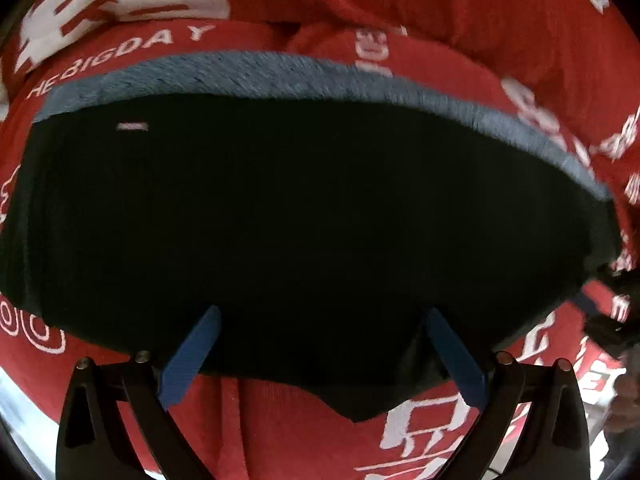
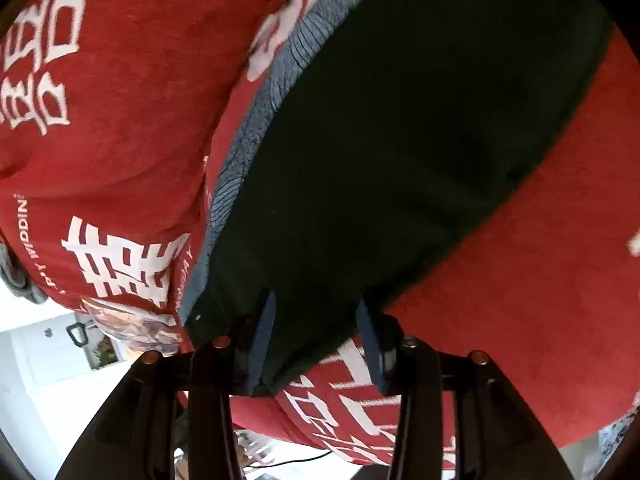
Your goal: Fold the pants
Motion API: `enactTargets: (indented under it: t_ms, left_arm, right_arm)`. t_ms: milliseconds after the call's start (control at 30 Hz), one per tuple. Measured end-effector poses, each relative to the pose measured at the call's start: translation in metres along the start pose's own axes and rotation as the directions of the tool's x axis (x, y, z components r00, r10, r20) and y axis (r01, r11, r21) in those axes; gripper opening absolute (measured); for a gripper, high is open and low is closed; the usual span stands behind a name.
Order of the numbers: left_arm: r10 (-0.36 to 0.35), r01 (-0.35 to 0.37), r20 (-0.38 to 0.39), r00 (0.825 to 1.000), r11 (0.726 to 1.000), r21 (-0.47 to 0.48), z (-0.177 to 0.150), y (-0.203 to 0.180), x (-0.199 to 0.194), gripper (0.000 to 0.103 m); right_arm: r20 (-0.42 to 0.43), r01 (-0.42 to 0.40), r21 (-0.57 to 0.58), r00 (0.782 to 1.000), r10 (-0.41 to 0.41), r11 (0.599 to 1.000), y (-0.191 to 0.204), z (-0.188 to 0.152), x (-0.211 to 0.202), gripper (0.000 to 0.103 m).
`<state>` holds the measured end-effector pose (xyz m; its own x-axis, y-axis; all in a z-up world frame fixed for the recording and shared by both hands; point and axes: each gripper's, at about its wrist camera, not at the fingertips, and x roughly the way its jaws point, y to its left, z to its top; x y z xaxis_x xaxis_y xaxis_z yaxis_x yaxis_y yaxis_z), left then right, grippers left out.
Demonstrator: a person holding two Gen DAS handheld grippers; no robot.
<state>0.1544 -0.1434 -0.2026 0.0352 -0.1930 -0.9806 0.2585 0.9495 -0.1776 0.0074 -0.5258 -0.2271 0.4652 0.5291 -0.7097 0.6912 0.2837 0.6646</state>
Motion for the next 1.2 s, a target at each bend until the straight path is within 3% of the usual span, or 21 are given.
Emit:
enactTargets:
  t_ms: [33, 100, 167, 233, 267, 300, 467, 567, 667, 733, 867, 1000, 1067, 1133, 1200]
  left_arm:
    - [0.003, -0.003, 0.005, 1.000, 1.000, -0.003, 0.002, 0.000, -0.002, 0.103]
    - [0.032, -0.032, 0.014, 0.999, 0.999, 0.013, 0.005, -0.003, -0.004, 0.103]
    - [0.054, -0.054, 0.011, 0.998, 0.998, 0.044, 0.003, -0.008, 0.000, 0.103]
    - [0.079, -0.073, -0.040, 0.996, 0.989, 0.132, -0.010, -0.020, 0.017, 0.103]
    - [0.098, -0.090, -0.036, 0.995, 0.981, 0.174, -0.017, -0.027, 0.019, 0.103]
    - [0.118, -0.119, 0.015, 0.993, 0.973, 0.199, -0.024, -0.032, 0.014, 0.103]
    - [0.112, -0.105, -0.035, 0.993, 0.984, 0.146, -0.022, -0.026, 0.009, 0.103]
    - [0.141, -0.136, -0.021, 0.990, 0.979, 0.155, -0.015, -0.028, -0.003, 0.103]
    - [0.129, -0.127, 0.001, 0.992, 0.979, 0.160, -0.013, -0.040, -0.021, 0.103]
    - [0.109, -0.111, 0.020, 0.994, 0.977, 0.180, -0.009, -0.060, -0.032, 0.103]
    - [0.068, -0.078, 0.054, 0.996, 0.972, 0.220, 0.002, -0.106, -0.044, 0.103]
    - [0.027, -0.041, 0.063, 0.998, 0.972, 0.232, 0.022, -0.163, -0.032, 0.103]
    - [0.023, -0.038, 0.067, 0.997, 0.972, 0.232, 0.029, -0.188, -0.019, 0.103]
    - [0.038, -0.054, 0.072, 0.997, 0.972, 0.230, 0.039, -0.218, 0.003, 0.103]
    - [0.064, -0.077, 0.067, 0.996, 0.973, 0.217, 0.044, -0.240, 0.017, 0.103]
  right_arm:
    - [-0.003, -0.003, 0.013, 1.000, 0.003, 1.000, -0.002, 0.001, 0.002, 0.038]
    - [0.003, 0.020, 0.008, 1.000, -0.020, 1.000, -0.003, -0.001, -0.003, 0.008]
    - [0.017, 0.018, -0.032, 1.000, -0.018, 0.999, 0.000, -0.007, -0.013, 0.008]
    - [0.006, 0.068, -0.078, 0.998, -0.068, 0.995, -0.002, -0.010, -0.011, 0.008]
    - [-0.005, 0.098, -0.085, 0.995, -0.099, 0.992, -0.005, -0.011, -0.008, 0.008]
    - [-0.015, 0.100, -0.075, 0.995, -0.101, 0.992, -0.010, -0.013, -0.007, 0.010]
    - [0.035, 0.132, -0.115, 0.991, -0.129, 0.984, -0.002, -0.013, -0.038, 0.018]
    - [0.100, 0.170, -0.112, 0.982, -0.159, 0.979, -0.005, -0.003, -0.064, 0.019]
    - [0.159, 0.183, -0.042, 0.972, -0.175, 0.982, -0.022, 0.013, -0.089, 0.031]
    - [0.209, 0.187, 0.002, 0.961, -0.183, 0.982, -0.034, 0.026, -0.107, 0.037]
    - [0.307, 0.193, 0.071, 0.929, -0.206, 0.979, -0.056, 0.054, -0.144, 0.038]
    - [0.375, 0.233, 0.131, 0.888, -0.266, 0.963, -0.079, 0.088, -0.172, 0.038]
    - [0.379, 0.214, 0.170, 0.887, -0.265, 0.962, -0.094, 0.106, -0.179, 0.038]
    - [0.358, 0.185, 0.192, 0.901, -0.245, 0.964, -0.106, 0.120, -0.178, 0.033]
    - [0.332, 0.156, 0.161, 0.921, -0.203, 0.975, -0.109, 0.131, -0.181, 0.008]
